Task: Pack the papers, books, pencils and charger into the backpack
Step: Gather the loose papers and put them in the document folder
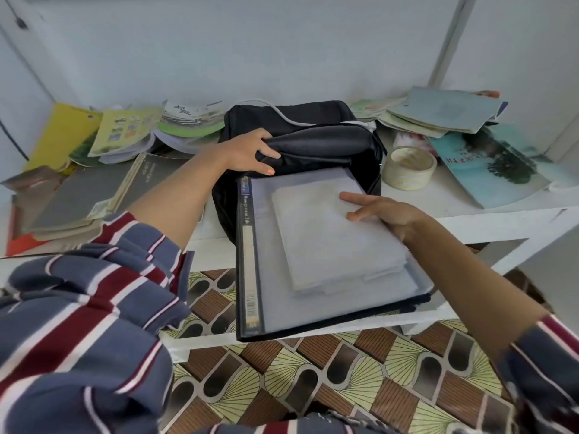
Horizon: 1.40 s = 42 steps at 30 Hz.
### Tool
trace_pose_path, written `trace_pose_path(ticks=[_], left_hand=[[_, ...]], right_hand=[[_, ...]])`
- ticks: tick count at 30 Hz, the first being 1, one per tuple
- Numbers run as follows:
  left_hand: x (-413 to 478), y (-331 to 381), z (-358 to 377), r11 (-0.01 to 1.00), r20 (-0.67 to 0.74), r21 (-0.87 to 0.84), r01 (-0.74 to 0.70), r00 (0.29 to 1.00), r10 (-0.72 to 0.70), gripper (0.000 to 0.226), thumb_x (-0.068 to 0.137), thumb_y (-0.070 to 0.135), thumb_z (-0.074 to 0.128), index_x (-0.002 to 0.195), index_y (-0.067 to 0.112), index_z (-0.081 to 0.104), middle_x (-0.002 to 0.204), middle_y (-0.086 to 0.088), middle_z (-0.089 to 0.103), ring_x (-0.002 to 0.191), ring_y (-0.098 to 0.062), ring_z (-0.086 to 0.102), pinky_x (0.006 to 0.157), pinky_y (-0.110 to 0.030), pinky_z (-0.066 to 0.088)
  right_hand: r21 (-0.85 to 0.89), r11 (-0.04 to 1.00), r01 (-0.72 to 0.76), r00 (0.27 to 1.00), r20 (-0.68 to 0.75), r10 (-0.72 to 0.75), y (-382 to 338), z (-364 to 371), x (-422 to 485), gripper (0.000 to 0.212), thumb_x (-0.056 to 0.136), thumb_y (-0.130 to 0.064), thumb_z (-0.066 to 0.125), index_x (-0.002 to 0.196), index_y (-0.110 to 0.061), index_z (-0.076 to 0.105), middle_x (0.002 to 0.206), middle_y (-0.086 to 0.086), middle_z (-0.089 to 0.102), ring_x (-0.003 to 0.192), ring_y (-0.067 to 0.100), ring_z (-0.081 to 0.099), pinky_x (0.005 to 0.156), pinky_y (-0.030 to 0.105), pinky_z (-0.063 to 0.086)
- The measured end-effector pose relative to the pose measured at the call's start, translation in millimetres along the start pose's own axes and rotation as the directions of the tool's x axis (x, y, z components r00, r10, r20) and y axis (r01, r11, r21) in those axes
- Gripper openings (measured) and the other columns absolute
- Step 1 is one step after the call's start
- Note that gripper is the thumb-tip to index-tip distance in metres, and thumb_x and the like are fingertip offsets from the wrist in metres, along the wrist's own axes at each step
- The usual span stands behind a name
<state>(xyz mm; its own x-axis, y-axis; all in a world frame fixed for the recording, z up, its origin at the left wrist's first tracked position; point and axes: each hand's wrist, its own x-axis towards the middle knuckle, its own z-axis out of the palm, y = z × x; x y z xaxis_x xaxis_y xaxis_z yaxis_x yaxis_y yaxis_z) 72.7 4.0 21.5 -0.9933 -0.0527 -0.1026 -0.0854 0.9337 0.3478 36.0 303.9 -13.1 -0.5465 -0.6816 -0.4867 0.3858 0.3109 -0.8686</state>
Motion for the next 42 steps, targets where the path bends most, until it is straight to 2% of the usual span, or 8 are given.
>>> trace_pose_path(ticks=[12, 15, 16, 18, 20, 24, 28, 42], left_hand=[[-0.9, 0.8, 1.2, 1.000, -0.009, -0.007, -0.003, 1.000, 0.003, 0.050, 0.083, 0.027, 0.069, 0.130, 0.015, 0.055, 0.146, -0.003, 0.027, 0.133, -0.019, 0.030, 0.103, -0.019, 0.019], [-1.9, 1.5, 0.5, 1.000, -0.003, -0.007, 0.000, 1.000, 0.000, 0.050, 0.083, 0.026, 0.069, 0.130, 0.015, 0.055, 0.147, -0.003, 0.026, 0.134, -0.019, 0.029, 0.105, -0.020, 0.019], [-2.3, 1.4, 0.5, 1.000, 0.001, -0.003, 0.001, 1.000, -0.001, 0.051, 0.083, 0.026, 0.069, 0.130, 0.015, 0.055, 0.147, -0.003, 0.026, 0.135, -0.019, 0.028, 0.107, -0.021, 0.019], [-2.9, 1.9, 0.5, 1.000, 0.006, 0.006, -0.002, 1.000, 0.002, 0.051, 0.083, 0.027, 0.069, 0.131, 0.015, 0.054, 0.147, -0.003, 0.025, 0.135, -0.020, 0.028, 0.109, -0.025, 0.020], [-3.0, 2.1, 0.3, 1.000, 0.007, 0.015, -0.005, 1.000, 0.004, 0.052, 0.083, 0.027, 0.069, 0.131, 0.015, 0.054, 0.147, -0.003, 0.025, 0.135, -0.020, 0.027, 0.109, -0.026, 0.020], [-2.4, 2.6, -0.1, 1.000, 0.001, 0.026, -0.009, 1.000, 0.009, 0.052, 0.083, 0.027, 0.069, 0.131, 0.015, 0.054, 0.148, -0.004, 0.025, 0.137, -0.020, 0.027, 0.110, -0.027, 0.020], [-3.3, 4.1, -0.4, 1.000, -0.006, 0.021, -0.012, 1.000, 0.012, 0.052, 0.084, 0.025, 0.069, 0.132, 0.014, 0.053, 0.148, -0.004, 0.025, 0.136, -0.020, 0.027, 0.107, -0.024, 0.019], [-6.3, 6.8, 1.4, 1.000, -0.043, 0.004, -0.014, 0.999, 0.014, 0.052, 0.082, 0.024, 0.070, 0.130, 0.016, 0.055, 0.147, -0.003, 0.027, 0.136, -0.018, 0.027, 0.101, -0.018, 0.018]], right_hand=[[-0.120, 0.987, 0.110, 0.973, -0.191, -0.132, -15.2, 14.2, 28.7, 0.054, 0.079, 0.013, 0.059, 0.129, -0.008, 0.054, 0.111, 0.015, 0.061, 0.072, 0.018, 0.061, 0.054, 0.018, 0.055], [-0.265, 0.955, 0.130, 0.947, -0.254, -0.199, -16.5, 16.8, 31.1, 0.053, 0.077, 0.008, 0.065, 0.127, -0.007, 0.055, 0.120, 0.017, 0.057, 0.084, 0.021, 0.061, 0.071, 0.022, 0.053], [-0.451, 0.886, 0.107, 0.929, -0.272, -0.250, -19.5, 16.5, 31.7, 0.054, 0.078, 0.000, 0.069, 0.128, -0.010, 0.054, 0.128, 0.017, 0.052, 0.099, 0.024, 0.058, 0.082, 0.025, 0.048], [-0.872, 0.487, -0.044, 0.918, -0.228, -0.326, -26.0, 19.6, 23.9, 0.064, 0.082, -0.025, 0.070, 0.139, -0.020, 0.042, 0.146, 0.015, 0.031, 0.131, 0.029, 0.034, 0.104, 0.032, 0.031], [-0.988, 0.153, -0.012, 0.930, -0.067, -0.361, -28.0, 29.5, 5.1, 0.073, 0.082, -0.047, 0.064, 0.144, -0.034, 0.028, 0.155, 0.012, 0.002, 0.141, 0.033, 0.007, 0.113, 0.041, 0.015], [-0.887, 0.112, 0.448, 0.893, 0.436, -0.116, 0.7, 60.5, -37.4, 0.086, 0.071, -0.054, 0.071, 0.140, -0.052, 0.020, 0.155, -0.011, -0.016, 0.141, 0.016, -0.017, 0.113, 0.043, -0.007], [-0.843, -0.153, 0.516, 0.834, 0.535, -0.136, 34.3, 67.7, -34.2, 0.081, 0.077, -0.052, 0.067, 0.142, -0.051, 0.018, 0.157, -0.005, -0.005, 0.144, 0.019, -0.013, 0.115, 0.046, -0.011], [-0.845, -0.054, 0.532, 0.788, 0.518, -0.334, 21.5, 57.2, 1.7, 0.044, 0.088, -0.040, 0.059, 0.131, -0.037, 0.051, 0.153, 0.002, 0.027, 0.144, 0.022, 0.017, 0.115, 0.047, 0.014]])
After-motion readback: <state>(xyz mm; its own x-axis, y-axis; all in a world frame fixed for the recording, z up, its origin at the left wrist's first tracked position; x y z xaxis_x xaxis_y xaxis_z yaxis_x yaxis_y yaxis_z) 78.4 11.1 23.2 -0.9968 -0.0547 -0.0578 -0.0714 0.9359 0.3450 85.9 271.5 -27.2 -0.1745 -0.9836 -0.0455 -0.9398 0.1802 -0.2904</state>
